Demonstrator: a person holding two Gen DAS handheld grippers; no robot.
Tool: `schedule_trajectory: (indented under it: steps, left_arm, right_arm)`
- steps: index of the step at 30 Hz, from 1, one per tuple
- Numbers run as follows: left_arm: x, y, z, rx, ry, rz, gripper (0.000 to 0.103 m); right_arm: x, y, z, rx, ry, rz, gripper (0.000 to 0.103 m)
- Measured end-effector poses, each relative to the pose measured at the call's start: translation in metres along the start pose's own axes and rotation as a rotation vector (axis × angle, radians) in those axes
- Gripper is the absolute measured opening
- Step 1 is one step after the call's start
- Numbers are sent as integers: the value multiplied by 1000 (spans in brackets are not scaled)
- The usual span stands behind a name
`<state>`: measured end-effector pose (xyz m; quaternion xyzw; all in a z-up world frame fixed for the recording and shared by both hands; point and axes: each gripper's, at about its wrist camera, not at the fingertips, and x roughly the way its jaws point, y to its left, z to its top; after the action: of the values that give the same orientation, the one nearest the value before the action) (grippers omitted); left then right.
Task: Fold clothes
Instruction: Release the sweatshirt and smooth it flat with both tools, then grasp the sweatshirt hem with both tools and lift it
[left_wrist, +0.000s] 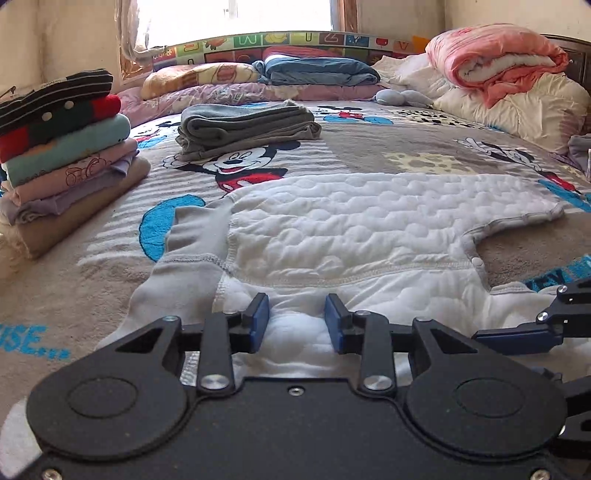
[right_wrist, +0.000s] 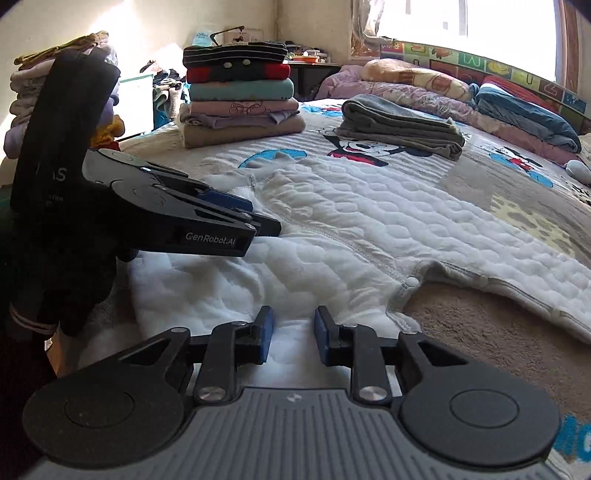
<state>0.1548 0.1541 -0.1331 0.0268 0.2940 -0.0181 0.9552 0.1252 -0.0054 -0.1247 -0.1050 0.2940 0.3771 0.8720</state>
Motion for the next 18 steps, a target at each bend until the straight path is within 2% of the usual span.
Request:
schedule_trajectory:
  steps: [8, 12, 18]
  left_arm:
    - [-21, -7, -9, 47, -30, -2, 37]
    - [-36, -8, -22, 70, -12, 6, 42]
    - [-57, -12, -36, 100, -4, 21, 43]
  right_arm:
    - [-23, 13, -19, -28, -27, -23, 28]
    - [-30, 17, -25, -22, -18, -19, 28]
    - [-44, 16, -34, 24, 5, 11, 28]
